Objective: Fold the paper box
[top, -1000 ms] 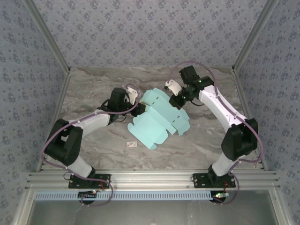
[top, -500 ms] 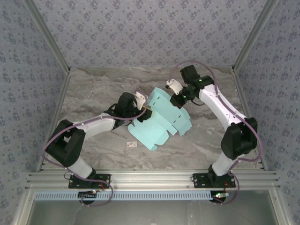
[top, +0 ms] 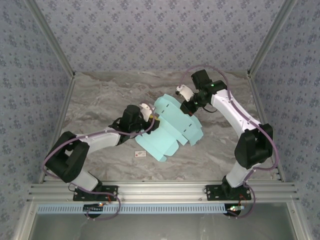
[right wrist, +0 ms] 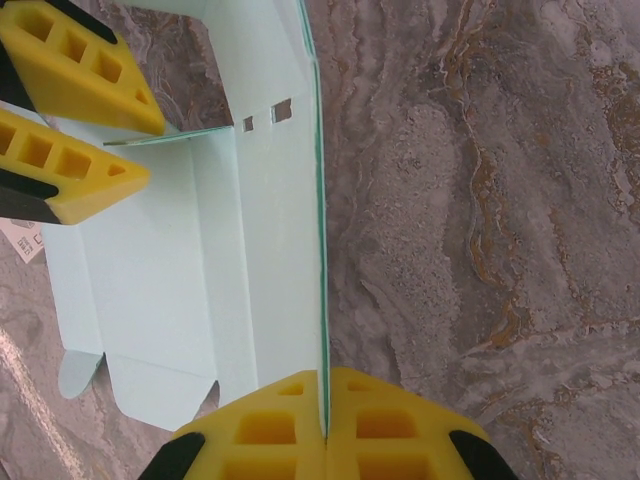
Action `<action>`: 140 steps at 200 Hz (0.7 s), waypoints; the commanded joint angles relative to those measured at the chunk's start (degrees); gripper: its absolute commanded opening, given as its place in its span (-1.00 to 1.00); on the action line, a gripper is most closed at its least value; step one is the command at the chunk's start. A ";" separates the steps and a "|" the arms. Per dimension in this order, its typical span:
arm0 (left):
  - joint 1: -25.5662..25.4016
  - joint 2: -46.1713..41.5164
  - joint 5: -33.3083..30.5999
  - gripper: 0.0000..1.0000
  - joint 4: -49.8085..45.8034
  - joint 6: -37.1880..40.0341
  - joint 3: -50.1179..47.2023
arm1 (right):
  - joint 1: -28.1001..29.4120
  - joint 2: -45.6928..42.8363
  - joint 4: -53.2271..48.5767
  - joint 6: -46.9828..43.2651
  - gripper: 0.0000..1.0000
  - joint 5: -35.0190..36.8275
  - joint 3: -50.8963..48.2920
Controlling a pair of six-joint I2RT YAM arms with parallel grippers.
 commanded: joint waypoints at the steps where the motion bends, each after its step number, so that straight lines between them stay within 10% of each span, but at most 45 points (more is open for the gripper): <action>1: -0.58 -2.46 -0.03 -0.45 2.72 2.25 -1.27 | -0.36 0.92 -0.53 1.57 -1.00 -2.31 2.51; 140: -9.19 2.18 -12.80 -0.86 -10.16 19.85 7.94 | -0.57 3.38 -0.86 7.13 -1.00 -8.34 5.38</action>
